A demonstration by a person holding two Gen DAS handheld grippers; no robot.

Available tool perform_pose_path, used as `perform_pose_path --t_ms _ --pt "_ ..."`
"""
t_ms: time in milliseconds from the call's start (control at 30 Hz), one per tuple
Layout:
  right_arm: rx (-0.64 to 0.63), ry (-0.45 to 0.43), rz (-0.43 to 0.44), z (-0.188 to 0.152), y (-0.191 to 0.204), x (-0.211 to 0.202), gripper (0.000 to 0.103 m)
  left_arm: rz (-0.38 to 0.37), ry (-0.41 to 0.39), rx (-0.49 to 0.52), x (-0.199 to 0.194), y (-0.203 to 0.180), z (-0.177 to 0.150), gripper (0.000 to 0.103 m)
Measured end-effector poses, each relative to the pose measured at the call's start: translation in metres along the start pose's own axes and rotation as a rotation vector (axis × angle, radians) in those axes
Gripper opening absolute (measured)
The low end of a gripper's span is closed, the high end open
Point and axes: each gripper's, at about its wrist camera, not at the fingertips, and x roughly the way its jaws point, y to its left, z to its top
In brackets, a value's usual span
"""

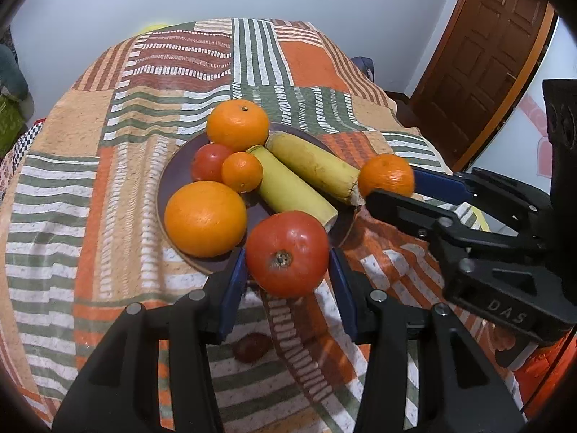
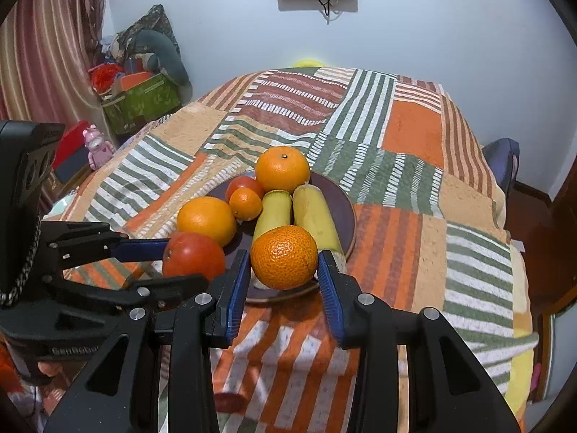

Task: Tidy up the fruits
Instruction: 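Set the tangerine on the gourds with right while left sets the tomato on the plate, then open both grippers and withdraw them from the plate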

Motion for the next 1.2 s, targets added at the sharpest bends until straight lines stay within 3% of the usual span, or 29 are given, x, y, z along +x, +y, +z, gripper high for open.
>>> perform_pose_path --t_ms 633,767,1200 --pt "0.006 0.042 0.032 0.009 -0.007 0.035 0.037 0.023 -0.043 -0.006 0.005 0.010 0.010 0.045" --pt "0.017 0.031 0.026 0.010 -0.010 0.031 0.048 0.024 -0.047 -0.008 0.001 0.010 0.009 0.045" --pt "0.041 -0.017 0.010 -0.001 -0.006 -0.018 0.048 0.045 -0.084 0.006 -0.042 0.003 -0.005 0.045"
